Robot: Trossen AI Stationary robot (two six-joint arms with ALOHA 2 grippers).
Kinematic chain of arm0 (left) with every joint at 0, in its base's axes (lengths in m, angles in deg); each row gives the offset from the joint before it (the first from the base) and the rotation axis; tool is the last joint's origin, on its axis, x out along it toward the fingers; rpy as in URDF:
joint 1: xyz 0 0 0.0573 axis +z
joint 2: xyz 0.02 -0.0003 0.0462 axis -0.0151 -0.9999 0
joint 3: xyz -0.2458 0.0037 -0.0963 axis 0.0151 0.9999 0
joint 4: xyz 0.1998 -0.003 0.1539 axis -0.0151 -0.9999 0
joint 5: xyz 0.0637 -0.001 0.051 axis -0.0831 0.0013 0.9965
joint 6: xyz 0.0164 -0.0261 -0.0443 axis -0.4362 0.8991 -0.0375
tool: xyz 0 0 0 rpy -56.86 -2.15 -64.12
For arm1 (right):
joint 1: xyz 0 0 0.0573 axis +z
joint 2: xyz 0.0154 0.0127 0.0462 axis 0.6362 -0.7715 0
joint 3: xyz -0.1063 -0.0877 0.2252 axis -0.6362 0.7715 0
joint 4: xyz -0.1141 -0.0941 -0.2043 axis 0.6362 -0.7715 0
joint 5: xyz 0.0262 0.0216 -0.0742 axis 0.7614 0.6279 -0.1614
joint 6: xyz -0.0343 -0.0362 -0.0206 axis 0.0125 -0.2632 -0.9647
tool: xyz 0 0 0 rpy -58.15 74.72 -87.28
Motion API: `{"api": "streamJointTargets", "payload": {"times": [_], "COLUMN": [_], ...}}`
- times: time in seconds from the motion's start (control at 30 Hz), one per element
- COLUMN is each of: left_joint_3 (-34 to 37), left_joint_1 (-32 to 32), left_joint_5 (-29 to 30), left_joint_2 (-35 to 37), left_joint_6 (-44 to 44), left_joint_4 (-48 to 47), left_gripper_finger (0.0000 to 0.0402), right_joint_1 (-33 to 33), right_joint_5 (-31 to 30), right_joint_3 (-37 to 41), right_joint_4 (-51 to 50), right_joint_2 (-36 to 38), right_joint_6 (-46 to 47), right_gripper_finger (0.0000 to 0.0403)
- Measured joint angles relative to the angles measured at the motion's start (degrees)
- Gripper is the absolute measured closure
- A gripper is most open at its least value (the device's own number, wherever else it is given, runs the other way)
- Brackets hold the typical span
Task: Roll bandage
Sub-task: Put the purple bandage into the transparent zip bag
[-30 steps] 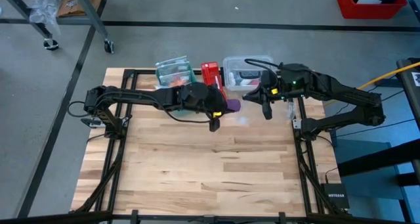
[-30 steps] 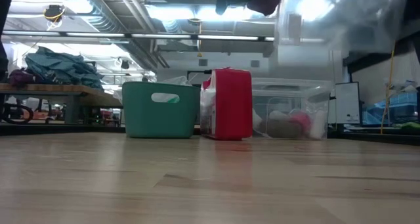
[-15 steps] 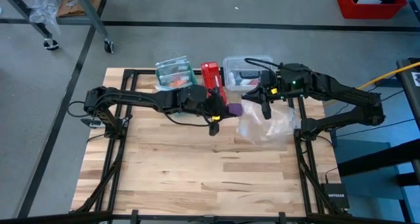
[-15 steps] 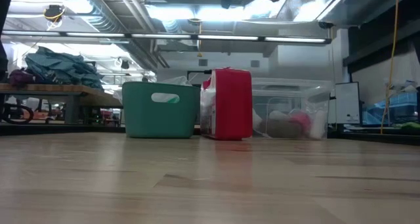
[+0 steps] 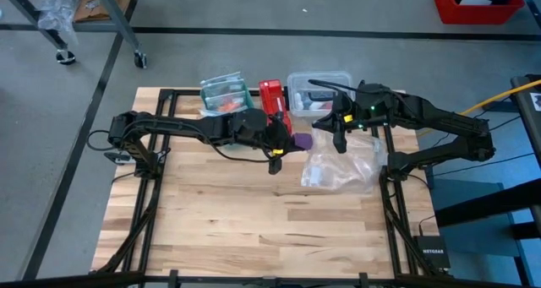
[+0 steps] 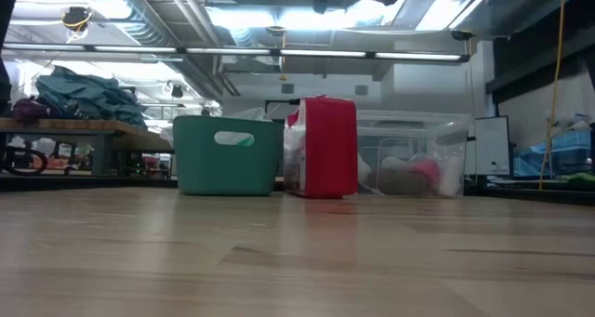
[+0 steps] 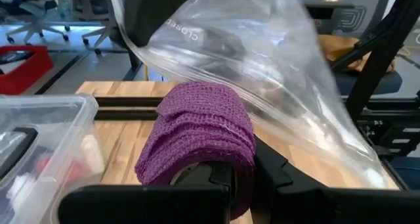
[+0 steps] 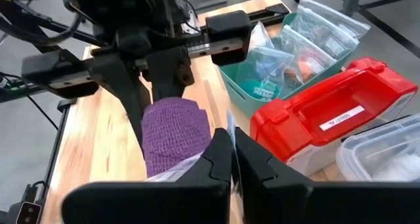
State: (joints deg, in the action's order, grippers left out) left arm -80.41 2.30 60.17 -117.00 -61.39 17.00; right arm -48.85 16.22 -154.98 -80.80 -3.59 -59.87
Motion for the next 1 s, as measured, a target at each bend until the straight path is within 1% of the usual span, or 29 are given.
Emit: {"api": "streamJointTargets", "payload": {"times": [0.2, 0.33, 0.4, 0.67, 0.83, 1.0], "left_joint_3": [0.00, 0.00, 0.00, -0.02, -0.02, -0.02], "left_joint_1": [0.32, 1.35, 1.81, 1.25, 0.58, 0.28], "left_joint_5": [0.67, 3.09, 3.88, 3.75, 3.77, 3.62], "left_joint_2": [0.00, 0.00, 0.00, 0.00, 0.00, 0.00], "left_joint_6": [-0.57, -0.28, -0.13, 0.13, 0.24, 0.31], "left_joint_4": [-0.70, -1.64, -1.95, 0.80, 0.59, -1.25], "left_gripper_finger": [0.0393, 0.0393, 0.0393, 0.0393, 0.0393, 0.0393], "right_joint_1": [0.00, 0.00, 0.00, -0.04, -0.04, -0.04], "right_joint_5": [0.55, 5.82, 7.13, 6.95, 3.11, 1.51], "right_joint_3": [0.00, 0.00, 0.00, 0.00, 0.00, 0.00], "right_joint_4": [-2.02, -1.28, -1.20, 0.84, 1.29, 1.31], "right_joint_2": [0.01, 0.22, 0.22, 0.22, 0.22, 0.22], "right_joint_6": [0.00, -0.02, -0.02, -0.02, -0.02, -0.04], "right_gripper_finger": [0.0398, 0.0398, 0.0398, 0.0398, 0.0398, 0.0398]}}
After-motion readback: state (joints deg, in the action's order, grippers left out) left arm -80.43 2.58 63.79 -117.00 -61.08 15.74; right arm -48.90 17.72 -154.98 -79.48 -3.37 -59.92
